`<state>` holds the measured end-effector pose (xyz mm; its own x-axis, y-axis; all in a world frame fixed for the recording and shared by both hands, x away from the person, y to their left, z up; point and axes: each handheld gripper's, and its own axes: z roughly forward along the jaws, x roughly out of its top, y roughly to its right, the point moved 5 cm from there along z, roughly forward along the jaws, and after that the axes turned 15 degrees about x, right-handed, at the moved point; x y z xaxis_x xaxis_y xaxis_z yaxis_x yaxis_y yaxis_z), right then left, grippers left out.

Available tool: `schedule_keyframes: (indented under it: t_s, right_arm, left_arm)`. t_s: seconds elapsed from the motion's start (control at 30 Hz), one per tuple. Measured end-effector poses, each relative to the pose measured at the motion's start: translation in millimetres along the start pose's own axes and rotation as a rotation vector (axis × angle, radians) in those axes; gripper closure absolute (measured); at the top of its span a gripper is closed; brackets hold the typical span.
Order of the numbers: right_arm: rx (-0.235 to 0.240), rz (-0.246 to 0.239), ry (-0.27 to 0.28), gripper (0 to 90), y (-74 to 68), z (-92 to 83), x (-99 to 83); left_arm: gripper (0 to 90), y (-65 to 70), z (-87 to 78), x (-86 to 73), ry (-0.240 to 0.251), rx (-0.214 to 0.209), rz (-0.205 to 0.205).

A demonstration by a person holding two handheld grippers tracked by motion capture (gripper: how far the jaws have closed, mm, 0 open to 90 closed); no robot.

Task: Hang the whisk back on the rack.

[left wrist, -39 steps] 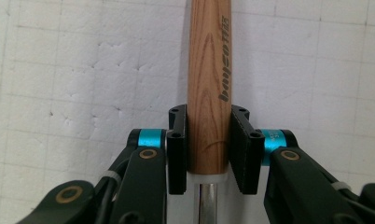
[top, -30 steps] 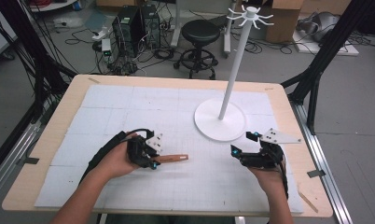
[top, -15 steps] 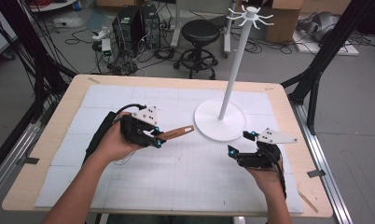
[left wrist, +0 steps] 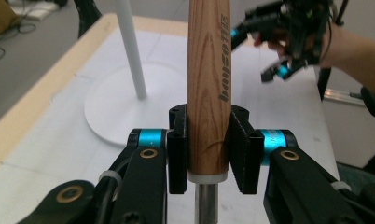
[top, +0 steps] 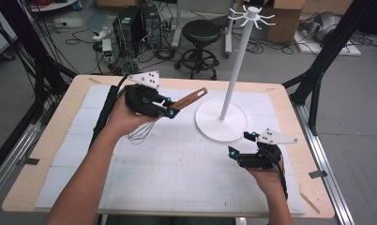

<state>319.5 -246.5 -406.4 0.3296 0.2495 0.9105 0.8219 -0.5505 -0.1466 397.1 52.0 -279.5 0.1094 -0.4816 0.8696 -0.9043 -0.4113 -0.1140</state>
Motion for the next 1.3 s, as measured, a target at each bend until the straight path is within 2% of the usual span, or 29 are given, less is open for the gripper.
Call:
schedule_keyframes:
  t_s: [0.2, 0.3, 0.4, 0.73, 0.87, 0.97, 1.17, 1.23, 1.3]
  right_arm:
    - [-0.001, 0.0, -0.008, 15.9, -0.3, -0.5, -0.8]
    - [0.003, -0.013, -0.015, 15.9, -1.1, 0.1, -0.1]
    - [0.005, -0.012, -0.008, 15.9, -1.7, 0.5, 0.9]
    - [0.006, -0.011, -0.013, 15.9, -2.1, 2.5, 0.4]
    - [0.003, -0.013, -0.016, 15.9, -2.1, 3.2, 0.3]
    - [0.005, -0.01, -0.021, 15.9, -2.3, 4.0, -0.8]
    - [0.005, -0.017, -0.016, 15.9, -2.0, 3.2, 0.5]
    - [0.006, -0.013, -0.016, 15.9, -1.5, 3.2, -0.1]
    - [0.007, -0.011, -0.023, 15.9, -1.4, 4.0, -1.4]
  left_arm:
    - [71.1, -6.9, 3.9, 27.7, 0.044, -0.008, -0.007]
    - [71.1, -7.8, 5.4, 36.6, 0.057, -0.016, -0.002]
    - [71.1, -8.7, 5.9, 45.5, 0.094, -0.035, -0.018]
    - [71.1, -15.5, 3.2, 75.0, 0.166, -0.047, -0.045]
    - [71.1, -18.4, 3.7, 87.1, 0.18, -0.043, -0.04]
    - [71.1, -22.1, 4.4, 94.8, 0.188, -0.038, -0.054]
    - [71.1, -22.3, 6.0, 112.3, 0.214, -0.041, -0.042]
    - [71.1, -23.2, 6.6, 118.0, 0.206, -0.031, -0.031]
    - [71.1, -25.3, 7.3, 123.4, 0.212, -0.024, -0.04]
